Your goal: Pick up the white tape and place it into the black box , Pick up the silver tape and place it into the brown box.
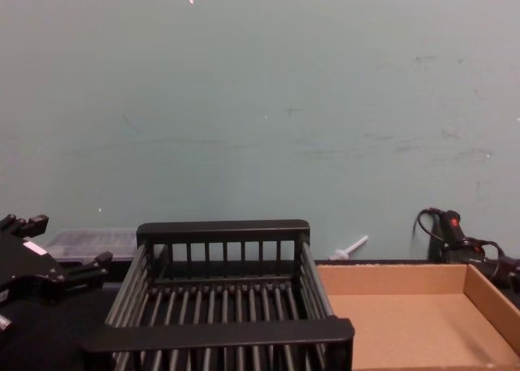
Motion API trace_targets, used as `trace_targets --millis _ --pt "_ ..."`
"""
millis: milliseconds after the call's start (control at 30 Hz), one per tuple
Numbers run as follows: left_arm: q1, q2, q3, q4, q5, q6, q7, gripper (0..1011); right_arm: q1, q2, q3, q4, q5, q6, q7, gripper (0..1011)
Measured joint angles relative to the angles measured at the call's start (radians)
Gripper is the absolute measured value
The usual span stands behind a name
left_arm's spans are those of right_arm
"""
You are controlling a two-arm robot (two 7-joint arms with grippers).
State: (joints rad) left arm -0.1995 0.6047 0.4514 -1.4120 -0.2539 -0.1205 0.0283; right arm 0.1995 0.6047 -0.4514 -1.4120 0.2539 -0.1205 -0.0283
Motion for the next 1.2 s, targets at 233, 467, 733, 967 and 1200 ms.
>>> trace_targets --millis 233,467,733,967,1200 --pt "0.0 0.0 0.0 0.0 0.0 0.0 0.0 1001 0.0 0.0 0.0 0.0 0.0 0.0 0.0 1002" --pt "0.0 0.0 0.0 0.0 0.0 0.0 0.0 1001 0.0 0.0 0.0 0.0 0.0 0.0 0.0 1002" --pt "0.0 0.0 0.0 0.0 0.0 0.0 0.0 1001 0.0 0.0 0.0 0.0 0.0 0.0 0.0 1002" --pt "0.0 0.0 0.0 0.0 0.0 0.0 0.0 1001 0.0 0.0 0.0 0.0 0.0 0.0 0.0 1002" --pt "0.0 0.0 0.0 0.0 0.0 0.0 0.0 1001 0.0 0.0 0.0 0.0 0.0 0.0 0.0 1002"
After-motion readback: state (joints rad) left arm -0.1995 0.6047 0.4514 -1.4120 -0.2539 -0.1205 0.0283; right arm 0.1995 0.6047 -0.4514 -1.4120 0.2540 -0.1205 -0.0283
